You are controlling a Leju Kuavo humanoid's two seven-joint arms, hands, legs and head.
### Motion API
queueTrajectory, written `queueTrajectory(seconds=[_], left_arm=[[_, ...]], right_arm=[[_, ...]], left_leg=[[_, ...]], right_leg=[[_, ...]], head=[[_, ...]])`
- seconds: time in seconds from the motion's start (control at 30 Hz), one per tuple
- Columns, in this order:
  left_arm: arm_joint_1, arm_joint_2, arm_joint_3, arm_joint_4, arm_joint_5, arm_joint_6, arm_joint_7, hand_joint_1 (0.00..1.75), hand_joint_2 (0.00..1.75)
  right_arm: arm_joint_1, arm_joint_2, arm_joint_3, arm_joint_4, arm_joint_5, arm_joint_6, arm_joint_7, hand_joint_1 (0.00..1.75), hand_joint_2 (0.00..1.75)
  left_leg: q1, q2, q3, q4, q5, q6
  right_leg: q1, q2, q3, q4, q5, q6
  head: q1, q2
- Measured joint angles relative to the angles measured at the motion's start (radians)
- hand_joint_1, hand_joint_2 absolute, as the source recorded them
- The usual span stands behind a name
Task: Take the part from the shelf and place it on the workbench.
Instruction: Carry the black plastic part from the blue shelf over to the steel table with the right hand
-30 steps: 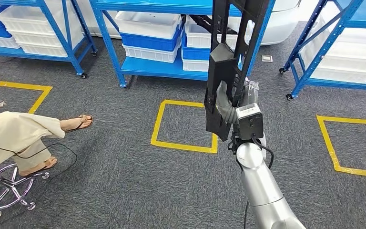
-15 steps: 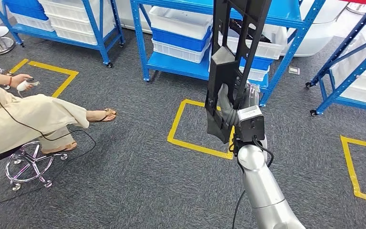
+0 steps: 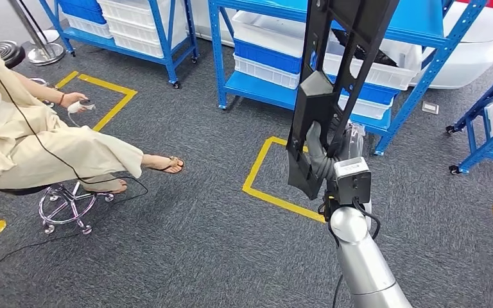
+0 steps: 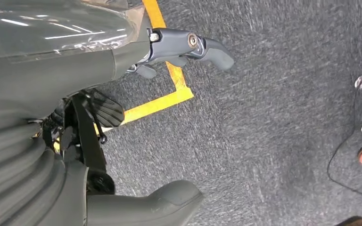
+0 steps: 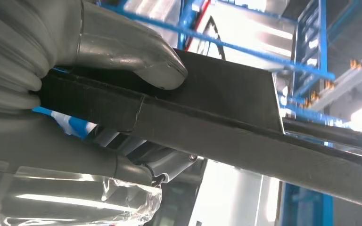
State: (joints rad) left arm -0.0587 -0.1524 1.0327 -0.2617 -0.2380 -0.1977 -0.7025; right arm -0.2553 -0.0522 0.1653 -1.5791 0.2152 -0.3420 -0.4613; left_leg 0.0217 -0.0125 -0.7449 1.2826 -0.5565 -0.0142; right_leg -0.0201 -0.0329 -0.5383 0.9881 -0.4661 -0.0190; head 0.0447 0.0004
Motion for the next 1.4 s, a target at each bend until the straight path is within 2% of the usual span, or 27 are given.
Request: queueTrajectory(seconds=[0.03, 0.07, 0.13, 0.17, 0.23, 0.3, 0.37, 0.43, 0.5, 0.53, 0.57, 0.6, 0.67, 0.7, 0.77, 0.8, 0.87, 0.9, 0.97, 1.0, 1.03, 1.07, 1.17, 1.23, 1.3, 1.33, 1.4], left_arm=[[0.000, 0.000, 0.000, 0.000, 0.000, 0.000, 0.000, 0.00, 1.75], [0.000, 0.001, 0.000, 0.000, 0.000, 0.000, 0.000, 0.00, 1.75], [-0.001, 0.001, 0.000, 0.000, 0.000, 0.000, 0.000, 0.00, 1.75], [-0.004, 0.000, 0.000, 0.000, 0.000, 0.000, 0.000, 0.00, 1.75], [-0.008, -0.002, 0.000, 0.001, 0.000, 0.000, 0.000, 0.00, 1.75], [-0.008, -0.002, 0.000, 0.001, 0.000, 0.000, 0.000, 0.00, 1.75], [-0.007, -0.002, 0.000, 0.001, 0.000, 0.000, 0.000, 0.00, 1.75], [-0.008, -0.001, 0.000, 0.001, 0.000, 0.000, 0.000, 0.00, 1.75], [-0.008, -0.001, 0.000, 0.001, 0.000, 0.000, 0.000, 0.00, 1.75], [-0.008, -0.002, 0.000, 0.002, 0.000, 0.000, 0.000, 0.00, 1.75], [-0.007, -0.002, 0.000, 0.002, 0.000, 0.000, 0.000, 0.00, 1.75], [-0.007, -0.002, 0.000, 0.002, 0.000, 0.000, 0.000, 0.00, 1.75], [-0.007, -0.004, 0.000, 0.004, 0.000, 0.000, 0.000, 0.00, 1.75], [-0.007, -0.005, 0.000, 0.005, 0.000, 0.000, 0.000, 0.00, 1.75], [-0.005, -0.006, 0.000, 0.006, 0.000, 0.000, 0.000, 0.00, 1.75], [-0.003, -0.005, 0.000, 0.006, 0.000, 0.000, 0.000, 0.00, 1.75], [-0.001, -0.004, 0.000, 0.006, 0.000, 0.000, 0.000, 0.00, 1.75], [-0.001, -0.003, 0.000, 0.006, 0.000, 0.000, 0.000, 0.00, 1.75], [-0.002, -0.002, 0.000, 0.006, 0.000, 0.000, 0.000, 0.00, 1.75], [-0.002, -0.001, 0.000, 0.006, 0.000, 0.000, 0.000, 0.00, 1.75], [-0.002, -0.001, 0.000, 0.006, 0.000, 0.000, 0.000, 0.00, 1.75], [-0.002, 0.000, 0.000, 0.006, 0.000, 0.000, 0.000, 0.00, 1.75], [-0.003, 0.001, 0.000, 0.006, 0.000, 0.000, 0.000, 0.00, 1.75], [-0.006, 0.000, 0.000, 0.006, 0.000, 0.000, 0.000, 0.00, 1.75], [-0.007, 0.001, 0.000, 0.006, 0.000, 0.000, 0.000, 0.00, 1.75], [-0.007, 0.001, 0.000, 0.006, 0.000, 0.000, 0.000, 0.00, 1.75], [-0.007, 0.002, 0.000, 0.006, 0.000, 0.000, 0.000, 0.00, 1.75]], right_arm=[[0.004, -0.001, 0.000, -0.001, 0.000, 0.000, 0.000, 1.75, 1.75], [0.006, -0.001, 0.000, -0.002, 0.000, 0.000, 0.000, 1.75, 1.75], [0.008, -0.002, 0.000, -0.006, 0.000, 0.000, 0.000, 1.75, 1.75], [0.008, -0.004, 0.000, -0.009, 0.000, 0.000, 0.000, 1.75, 1.75], [0.007, -0.006, 0.000, -0.017, 0.000, -0.001, 0.000, 1.75, 1.75], [0.006, -0.008, 0.001, -0.021, 0.000, -0.001, 0.001, 1.75, 1.75], [0.007, -0.009, 0.001, -0.023, 0.000, -0.001, 0.001, 1.75, 1.75], [0.010, -0.013, 0.001, -0.024, 0.000, -0.001, 0.000, 1.75, 1.75], [0.015, -0.016, 0.001, -0.024, 0.000, -0.001, 0.001, 1.75, 1.75], [0.017, -0.016, 0.001, -0.024, 0.000, -0.001, 0.001, 1.75, 1.75], [0.018, -0.017, 0.001, -0.024, 0.000, -0.001, 0.001, 1.75, 1.75], [0.018, -0.017, 0.001, -0.025, 0.000, -0.001, 0.001, 1.75, 1.75], [0.018, -0.017, 0.001, -0.028, 0.000, -0.001, 0.001, 1.75, 1.75], [0.017, -0.017, 0.001, -0.030, 0.000, -0.001, 0.001, 1.75, 1.75], [0.015, -0.018, 0.001, -0.031, 0.000, -0.001, 0.001, 1.75, 1.75], [0.014, -0.017, 0.001, -0.032, 0.000, -0.001, 0.001, 1.75, 1.75], [0.013, -0.015, 0.001, -0.033, 0.000, -0.001, 0.001, 1.75, 1.75], [0.014, -0.014, 0.001, -0.034, 0.000, -0.001, 0.001, 1.75, 1.75], [0.014, -0.014, 0.001, -0.035, 0.000, -0.001, 0.000, 1.75, 1.75], [0.014, -0.014, 0.001, -0.035, 0.000, -0.001, 0.001, 1.75, 1.75], [0.014, -0.014, 0.001, -0.035, 0.000, -0.001, 0.001, 1.75, 1.75], [0.015, -0.013, 0.001, -0.035, 0.000, -0.001, 0.001, 1.75, 1.75], [0.014, -0.013, 0.001, -0.035, 0.000, -0.001, 0.001, 1.75, 1.75], [0.013, -0.014, 0.002, -0.035, 0.000, -0.001, 0.001, 1.75, 1.75], [0.012, -0.013, 0.003, -0.036, 0.000, -0.001, 0.001, 1.75, 1.75], [0.012, -0.013, 0.003, -0.037, 0.000, -0.001, 0.001, 1.75, 1.75], [0.012, -0.014, 0.003, -0.037, 0.000, -0.001, 0.000, 1.75, 1.75]], left_leg=[[0.005, 0.004, 0.003, 0.001, 0.007, -0.005], [0.010, 0.011, 0.026, -0.037, 0.029, -0.010], [0.017, 0.048, 0.109, -0.175, 0.081, -0.019], [0.017, 0.064, 0.139, -0.225, 0.096, -0.018], [0.009, 0.071, 0.153, -0.258, 0.103, -0.002], [0.001, 0.047, 0.149, -0.262, 0.109, 0.022], [-0.002, 0.027, 0.147, -0.267, 0.120, 0.042], [-0.005, 0.007, 0.142, -0.269, 0.127, 0.054], [-0.012, -0.017, 0.136, -0.269, 0.130, 0.059], [-0.016, -0.030, 0.135, -0.269, 0.131, 0.061], [-0.021, -0.044, 0.134, -0.269, 0.132, 0.063], [-0.025, -0.057, 0.135, -0.269, 0.134, 0.065], [-0.031, -0.081, 0.136, -0.268, 0.135, 0.066], [-0.033, -0.090, 0.136, -0.268, 0.136, 0.065], [-0.034, -0.107, 0.131, -0.269, 0.140, 0.058], [-0.033, -0.113, 0.128, -0.269, 0.141, 0.054], [-0.036, -0.088, 0.113, -0.241, 0.122, 0.044], [-0.035, -0.062, 0.092, -0.198, 0.095, 0.039], [-0.025, -0.016, 0.028, -0.069, 0.029, 0.025], [-0.017, -0.006, -0.001, -0.013, 0.009, 0.017], [-0.008, 0.000, -0.016, 0.012, 0.007, 0.008], [0.001, 0.006, -0.009, -0.005, 0.025, 0.000], [0.017, 0.051, 0.093, -0.197, 0.112, -0.019], [0.013, 0.062, 0.123, -0.252, 0.126, -0.010], [0.002, 0.041, 0.119, -0.251, 0.126, 0.010], [0.000, 0.031, 0.120, -0.254, 0.129, 0.019], [0.002, 0.015, 0.122, -0.261, 0.136, 0.035]], right_leg=[[-0.001, -0.011, 0.000, 0.000, 0.000, 0.001], [-0.003, -0.023, 0.000, 0.001, -0.001, 0.003], [-0.004, -0.042, 0.000, 0.005, -0.005, 0.014], [-0.002, -0.050, -0.002, 0.008, -0.009, 0.023], [0.006, -0.068, 0.001, 0.008, -0.014, 0.043], [0.006, -0.079, 0.008, 0.007, -0.015, 0.061], [0.001, -0.044, -0.010, 0.050, -0.042, 0.067], [-0.001, 0.008, -0.070, 0.175, -0.103, 0.060], [0.004, 0.025, -0.134, 0.299, -0.147, 0.057], [0.008, 0.028, -0.143, 0.313, -0.147, 0.058], [0.013, 0.031, -0.132, 0.286, -0.130, 0.060], [0.018, 0.039, -0.102, 0.222, -0.101, 0.060], [0.030, 0.072, -0.035, 0.075, -0.042, 0.047], [0.034, 0.084, -0.016, 0.031, -0.025, 0.038], [0.041, 0.083, -0.007, 0.011, -0.015, 0.022], [0.033, 0.073, -0.003, 0.005, -0.010, 0.015], [0.019, 0.051, 0.010, -0.013, 0.001, -0.001], [0.012, 0.040, 0.014, -0.021, 0.005, -0.008], [0.015, 0.017, 0.017, -0.023, 0.004, -0.015], [0.015, 0.006, 0.017, -0.023, 0.003, -0.015], [0.014, -0.006, 0.017, -0.022, 0.001, -0.014], [0.011, -0.016, 0.018, -0.021, -0.001, -0.010], [0.007, -0.043, 0.016, -0.002, -0.020, 0.015], [0.014, -0.057, 0.016, 0.009, -0.032, 0.032], [0.019, -0.073, 0.022, 0.008, -0.036, 0.047], [0.017, -0.071, 0.022, 0.012, -0.040, 0.054], [0.009, -0.034, -0.002, 0.062, -0.071, 0.057]], head=[[0.000, 0.000], [0.000, 0.000], [0.000, 0.000], [0.001, 0.000], [0.004, 0.000], [0.007, 0.000], [0.008, 0.000], [0.011, 0.000], [0.012, 0.000], [0.012, 0.000], [0.012, 0.000], [0.012, 0.000], [0.011, 0.000], [0.011, 0.000], [0.010, 0.000], [0.010, 0.000], [0.009, 0.000], [0.008, 0.000], [0.007, 0.000], [0.007, 0.000], [0.007, 0.000], [0.007, 0.000], [0.006, 0.000], [0.010, 0.000], [0.013, 0.000], [0.013, 0.000], [0.016, 0.000]])
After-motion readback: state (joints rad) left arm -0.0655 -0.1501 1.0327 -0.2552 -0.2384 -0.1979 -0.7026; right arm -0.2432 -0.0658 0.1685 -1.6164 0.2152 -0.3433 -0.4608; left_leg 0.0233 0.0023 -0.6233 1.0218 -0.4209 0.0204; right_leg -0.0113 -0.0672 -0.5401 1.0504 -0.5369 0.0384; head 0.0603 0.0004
